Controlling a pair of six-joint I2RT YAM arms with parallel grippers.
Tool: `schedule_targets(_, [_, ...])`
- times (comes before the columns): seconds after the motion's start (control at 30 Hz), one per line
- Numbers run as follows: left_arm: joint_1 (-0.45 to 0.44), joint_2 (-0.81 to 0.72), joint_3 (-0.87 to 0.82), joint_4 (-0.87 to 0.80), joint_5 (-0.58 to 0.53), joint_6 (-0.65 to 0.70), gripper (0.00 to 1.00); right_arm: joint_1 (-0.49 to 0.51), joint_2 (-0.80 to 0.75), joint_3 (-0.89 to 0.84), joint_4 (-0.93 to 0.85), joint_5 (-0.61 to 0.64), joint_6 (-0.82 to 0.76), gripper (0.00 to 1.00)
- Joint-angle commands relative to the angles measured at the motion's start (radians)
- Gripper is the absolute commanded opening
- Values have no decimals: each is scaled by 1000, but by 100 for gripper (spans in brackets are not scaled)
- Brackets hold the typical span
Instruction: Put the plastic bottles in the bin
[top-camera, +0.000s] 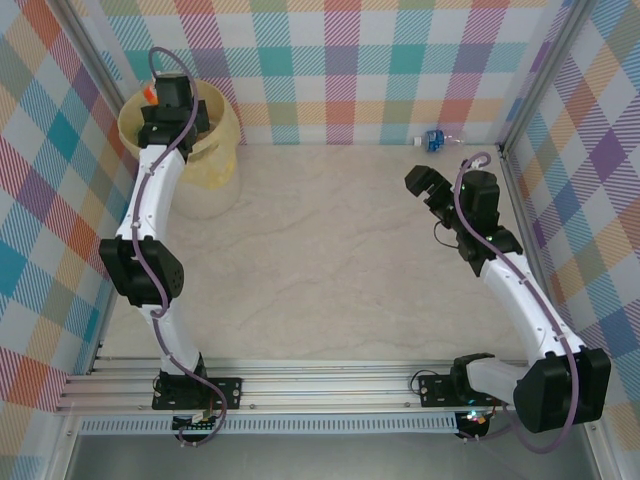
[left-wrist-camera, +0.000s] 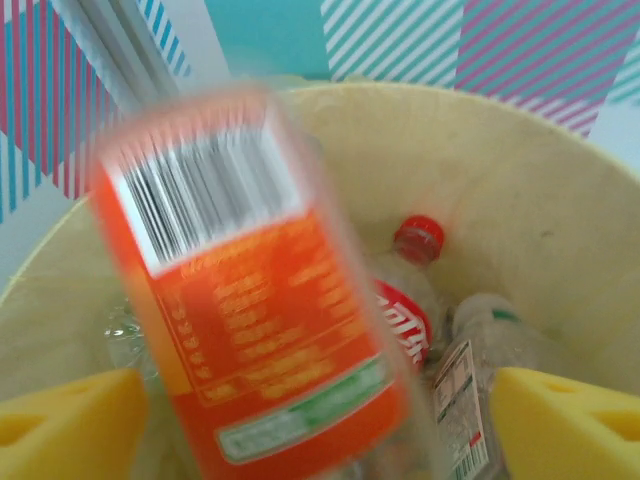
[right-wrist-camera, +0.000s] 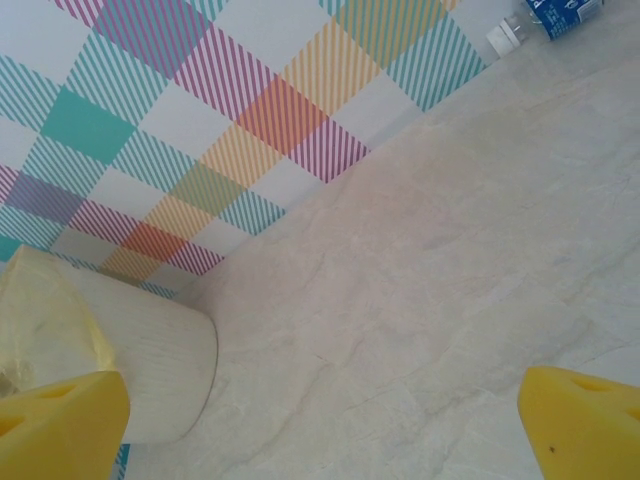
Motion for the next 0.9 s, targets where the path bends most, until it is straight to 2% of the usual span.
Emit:
schedule_targets(0.0, [9, -30, 70, -76, -2, -34, 100, 2, -28, -8, -7, 24, -36, 100])
schedule_targets(0.27, [8, -16, 170, -188, 127, -94, 100, 2, -9, -15, -3, 12, -27, 100])
schedule_targets(0.63, [5, -31, 179, -209, 494, -234, 100, -1, 5, -22, 3, -6, -61, 100])
schedule_targets(0.77, [3, -36, 178, -210, 559, -251, 100, -8, 30, -16, 2, -30, -60, 100])
schedule_targets(0.87, [3, -46, 173, -221, 564, -270, 100, -12, 41, -16, 5, -33, -56, 100])
